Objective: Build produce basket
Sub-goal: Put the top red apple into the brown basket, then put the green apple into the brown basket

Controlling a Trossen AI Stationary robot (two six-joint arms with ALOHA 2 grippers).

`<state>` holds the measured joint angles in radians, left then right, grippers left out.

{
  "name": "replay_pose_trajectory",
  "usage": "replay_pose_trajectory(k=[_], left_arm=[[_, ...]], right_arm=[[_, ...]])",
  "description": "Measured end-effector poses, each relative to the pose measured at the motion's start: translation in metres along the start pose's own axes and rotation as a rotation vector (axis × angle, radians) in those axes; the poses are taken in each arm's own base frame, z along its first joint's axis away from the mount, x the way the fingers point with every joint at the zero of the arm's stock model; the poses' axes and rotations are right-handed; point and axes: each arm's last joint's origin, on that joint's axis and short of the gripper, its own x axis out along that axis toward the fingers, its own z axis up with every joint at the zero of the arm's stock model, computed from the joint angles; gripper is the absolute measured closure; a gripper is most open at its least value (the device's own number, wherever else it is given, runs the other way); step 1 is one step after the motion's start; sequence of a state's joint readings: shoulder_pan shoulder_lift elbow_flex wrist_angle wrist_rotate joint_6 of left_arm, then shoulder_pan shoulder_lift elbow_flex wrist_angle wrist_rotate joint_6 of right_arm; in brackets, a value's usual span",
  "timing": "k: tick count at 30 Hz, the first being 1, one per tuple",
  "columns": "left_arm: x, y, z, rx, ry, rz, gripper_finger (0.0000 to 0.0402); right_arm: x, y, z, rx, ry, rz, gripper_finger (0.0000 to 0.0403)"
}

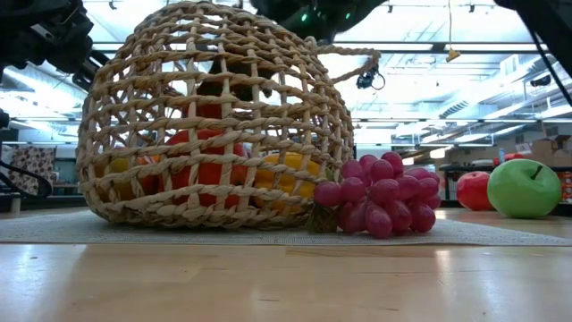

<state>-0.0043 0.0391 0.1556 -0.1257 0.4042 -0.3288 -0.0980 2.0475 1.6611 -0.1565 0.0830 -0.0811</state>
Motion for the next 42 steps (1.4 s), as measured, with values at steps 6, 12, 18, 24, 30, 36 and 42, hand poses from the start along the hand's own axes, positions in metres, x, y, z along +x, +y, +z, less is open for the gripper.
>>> replay_pose_trajectory(k=[6, 12, 18, 24, 30, 36, 42], left_arm=[[0.000, 0.000, 0.000, 0.000, -0.001, 0.000, 0.0280], [0.000, 0.000, 0.000, 0.001, -0.001, 0.000, 0.0280], [0.000, 0.000, 0.000, 0.000, 0.000, 0.000, 0.0280], [0.000, 0.000, 0.000, 0.000, 0.000, 0.000, 0.0280], [0.000, 0.000, 0.000, 0.000, 0.000, 0.000, 0.0280], [0.000, 0.000, 0.000, 0.000, -0.001, 0.000, 0.0280], [0.000, 0.000, 0.000, 0.001, 0.000, 0.000, 0.0280]], right_arm=[[0.015, 0.002, -0.013, -0.031, 0.034, 0.003, 0.0038], [0.013, 0.000, -0.013, -0.029, 0.047, 0.000, 0.0007], [-0.006, -0.003, 0.010, -0.006, 0.008, 0.011, 0.0006], [-0.040, -0.008, 0.031, -0.007, -0.005, -0.040, 0.0007], [-0.093, -0.010, 0.052, 0.029, -0.013, -0.081, 0.0007], [-0.141, 0.009, 0.058, 0.026, 0.049, -0.070, 0.0008], [-0.190, 0.031, 0.050, 0.052, 0.161, -0.148, 0.0008]])
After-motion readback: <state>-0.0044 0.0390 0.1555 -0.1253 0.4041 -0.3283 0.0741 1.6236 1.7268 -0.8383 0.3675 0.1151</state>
